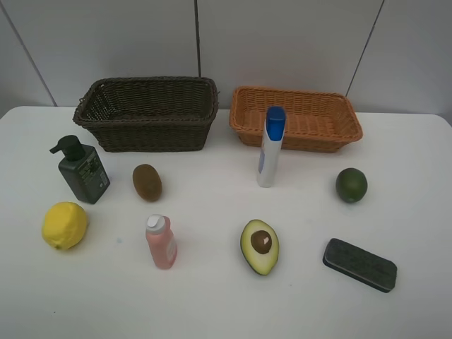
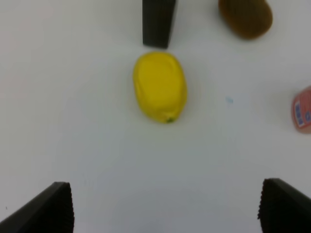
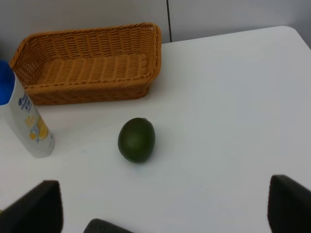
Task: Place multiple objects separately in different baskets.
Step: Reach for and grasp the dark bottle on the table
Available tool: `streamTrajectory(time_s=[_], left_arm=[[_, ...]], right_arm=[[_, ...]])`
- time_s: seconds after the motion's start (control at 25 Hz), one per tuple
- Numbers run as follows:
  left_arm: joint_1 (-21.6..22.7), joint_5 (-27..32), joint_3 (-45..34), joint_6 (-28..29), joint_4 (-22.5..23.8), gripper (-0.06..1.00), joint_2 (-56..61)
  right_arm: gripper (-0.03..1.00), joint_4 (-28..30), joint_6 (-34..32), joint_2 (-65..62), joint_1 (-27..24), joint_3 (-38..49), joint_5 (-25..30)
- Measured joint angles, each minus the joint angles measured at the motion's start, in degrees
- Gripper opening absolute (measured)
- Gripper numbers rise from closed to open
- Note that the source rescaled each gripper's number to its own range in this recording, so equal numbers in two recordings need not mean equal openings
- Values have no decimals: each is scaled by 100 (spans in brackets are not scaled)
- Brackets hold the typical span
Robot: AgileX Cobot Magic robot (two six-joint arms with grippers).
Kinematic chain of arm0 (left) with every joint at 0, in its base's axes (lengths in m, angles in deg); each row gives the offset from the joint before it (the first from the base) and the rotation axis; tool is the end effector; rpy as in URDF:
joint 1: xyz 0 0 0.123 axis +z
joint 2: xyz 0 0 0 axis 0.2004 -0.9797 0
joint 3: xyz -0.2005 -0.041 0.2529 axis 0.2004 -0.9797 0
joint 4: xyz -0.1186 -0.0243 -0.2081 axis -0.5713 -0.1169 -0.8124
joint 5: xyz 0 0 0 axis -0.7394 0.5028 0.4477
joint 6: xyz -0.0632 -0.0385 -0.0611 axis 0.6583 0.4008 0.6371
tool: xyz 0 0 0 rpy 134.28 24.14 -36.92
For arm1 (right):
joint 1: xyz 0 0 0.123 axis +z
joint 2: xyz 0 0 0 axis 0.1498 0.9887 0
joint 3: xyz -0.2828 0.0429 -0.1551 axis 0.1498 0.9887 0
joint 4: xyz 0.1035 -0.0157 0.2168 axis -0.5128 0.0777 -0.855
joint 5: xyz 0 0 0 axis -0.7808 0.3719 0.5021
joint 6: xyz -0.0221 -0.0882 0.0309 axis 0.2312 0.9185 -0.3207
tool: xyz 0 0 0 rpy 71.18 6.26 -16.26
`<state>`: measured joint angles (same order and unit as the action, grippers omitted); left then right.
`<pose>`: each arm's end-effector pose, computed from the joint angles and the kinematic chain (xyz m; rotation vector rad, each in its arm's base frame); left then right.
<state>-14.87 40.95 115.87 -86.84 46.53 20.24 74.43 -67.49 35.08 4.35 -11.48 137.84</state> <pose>0.0128 -0.0060 0.2817 0.0638 2.4492 -0.1042 -0.0538 0.0056 0.2753 0.1250 2.0171 0.0065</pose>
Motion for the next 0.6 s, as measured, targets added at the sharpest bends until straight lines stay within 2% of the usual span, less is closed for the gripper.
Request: streamTrajectory(time_s=[0.2,0.44,0.6], left_arm=[[0,-296,569,31,-30,100,-2140],[0,-302,2029,-1,-30,100,-4537],[0,-294,3020,-103,-30,100,-5725]], right_arm=[[100,0,0,0,0,0,0],[100,0,0,0,0,0,0],[100,0,0,0,0,0,0]])
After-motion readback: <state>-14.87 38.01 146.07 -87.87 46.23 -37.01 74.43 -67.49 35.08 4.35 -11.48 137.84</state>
